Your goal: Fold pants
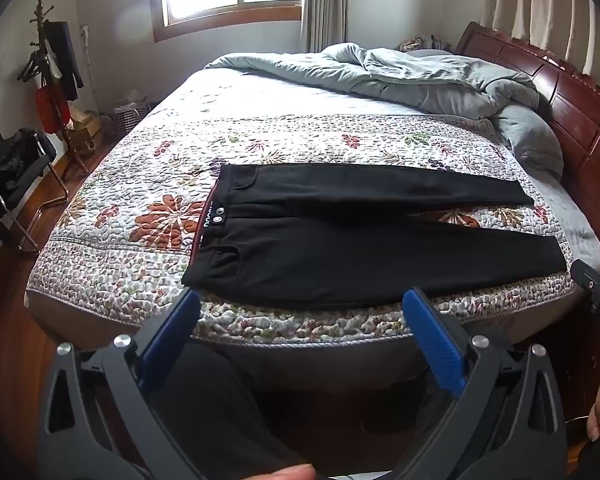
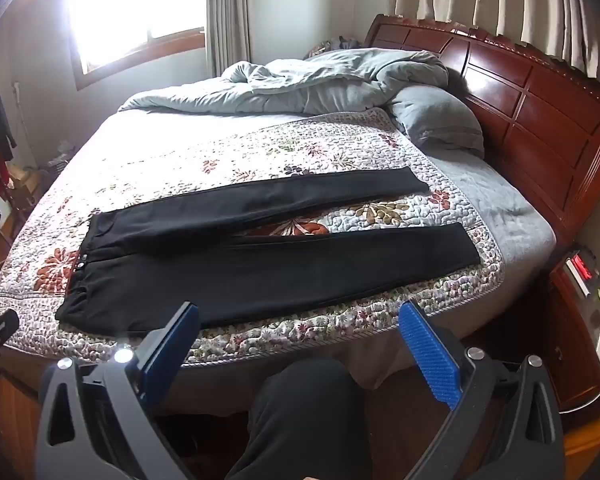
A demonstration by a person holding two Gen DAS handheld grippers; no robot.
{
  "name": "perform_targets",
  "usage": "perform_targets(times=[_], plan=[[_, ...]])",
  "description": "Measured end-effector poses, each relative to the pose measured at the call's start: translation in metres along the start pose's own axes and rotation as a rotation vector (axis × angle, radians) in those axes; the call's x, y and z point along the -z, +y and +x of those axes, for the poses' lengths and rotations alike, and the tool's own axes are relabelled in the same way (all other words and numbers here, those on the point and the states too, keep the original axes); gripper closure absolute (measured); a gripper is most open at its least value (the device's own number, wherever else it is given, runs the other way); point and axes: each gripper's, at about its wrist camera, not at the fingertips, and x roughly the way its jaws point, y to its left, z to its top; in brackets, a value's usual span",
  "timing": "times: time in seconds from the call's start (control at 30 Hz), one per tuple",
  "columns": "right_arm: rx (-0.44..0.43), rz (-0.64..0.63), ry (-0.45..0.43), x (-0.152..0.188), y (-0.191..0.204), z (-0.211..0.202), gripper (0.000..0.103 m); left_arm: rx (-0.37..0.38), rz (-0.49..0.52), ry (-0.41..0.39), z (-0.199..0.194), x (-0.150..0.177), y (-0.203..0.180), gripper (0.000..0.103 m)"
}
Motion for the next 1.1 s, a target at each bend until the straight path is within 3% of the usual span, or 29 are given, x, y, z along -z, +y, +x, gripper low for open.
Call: perform_targets(times=[1.1], plan=[[0.003, 0.003, 0.022, 0.005, -0.004, 0.007, 0.003, -0.012, 0.000, 0.000, 0.005, 0.004, 0.002, 0.003]])
